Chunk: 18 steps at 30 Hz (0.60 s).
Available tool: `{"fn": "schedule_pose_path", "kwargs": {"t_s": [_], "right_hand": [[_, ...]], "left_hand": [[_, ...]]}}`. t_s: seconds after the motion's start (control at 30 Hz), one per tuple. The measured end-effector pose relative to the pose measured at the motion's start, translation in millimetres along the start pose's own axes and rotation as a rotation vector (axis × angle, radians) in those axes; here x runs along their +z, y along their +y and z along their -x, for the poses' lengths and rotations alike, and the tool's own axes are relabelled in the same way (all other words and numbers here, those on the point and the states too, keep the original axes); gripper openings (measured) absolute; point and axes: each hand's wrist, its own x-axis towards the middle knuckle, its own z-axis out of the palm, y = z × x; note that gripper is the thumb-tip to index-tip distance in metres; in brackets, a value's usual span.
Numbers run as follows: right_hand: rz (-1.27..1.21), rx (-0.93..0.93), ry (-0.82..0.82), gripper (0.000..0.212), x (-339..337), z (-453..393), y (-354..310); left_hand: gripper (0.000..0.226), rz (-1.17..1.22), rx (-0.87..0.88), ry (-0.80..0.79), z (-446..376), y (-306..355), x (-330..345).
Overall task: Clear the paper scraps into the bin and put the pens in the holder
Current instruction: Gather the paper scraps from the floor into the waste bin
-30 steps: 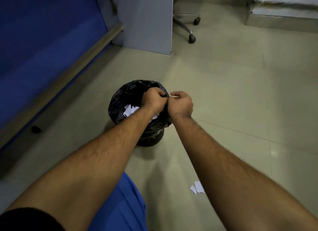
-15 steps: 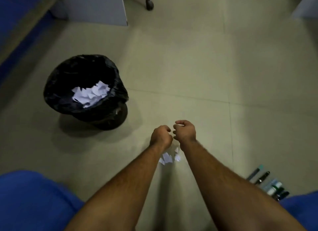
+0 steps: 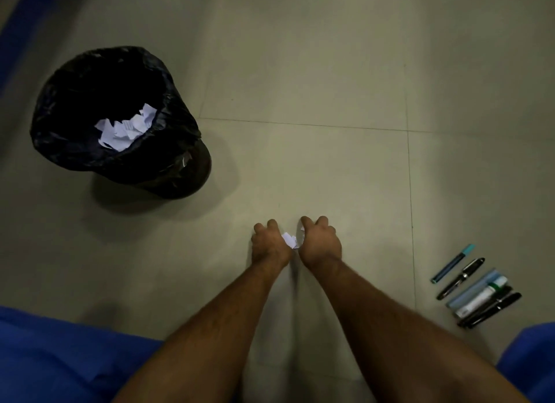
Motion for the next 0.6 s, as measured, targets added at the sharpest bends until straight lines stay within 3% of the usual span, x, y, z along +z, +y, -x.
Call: {"fn": "schedule_pose_path", "kwargs": {"t_s": [0.27, 0.47, 0.6], "right_hand": [[0.054, -0.133, 0.063, 0.029, 1, -7, 10], [0.043, -0.165, 0.106, 0.021, 5, -10, 19], [-0.070, -0.132, 0.103, 0.021, 10, -12, 22]], "left_hand": [[0.028, -0.001, 0.168, 0.062, 9, 3, 17], [0.033, 0.053, 0.226, 0.058, 5, 2, 25], [0.009, 0.055, 0.192, 0.011, -6, 3, 18]]}}
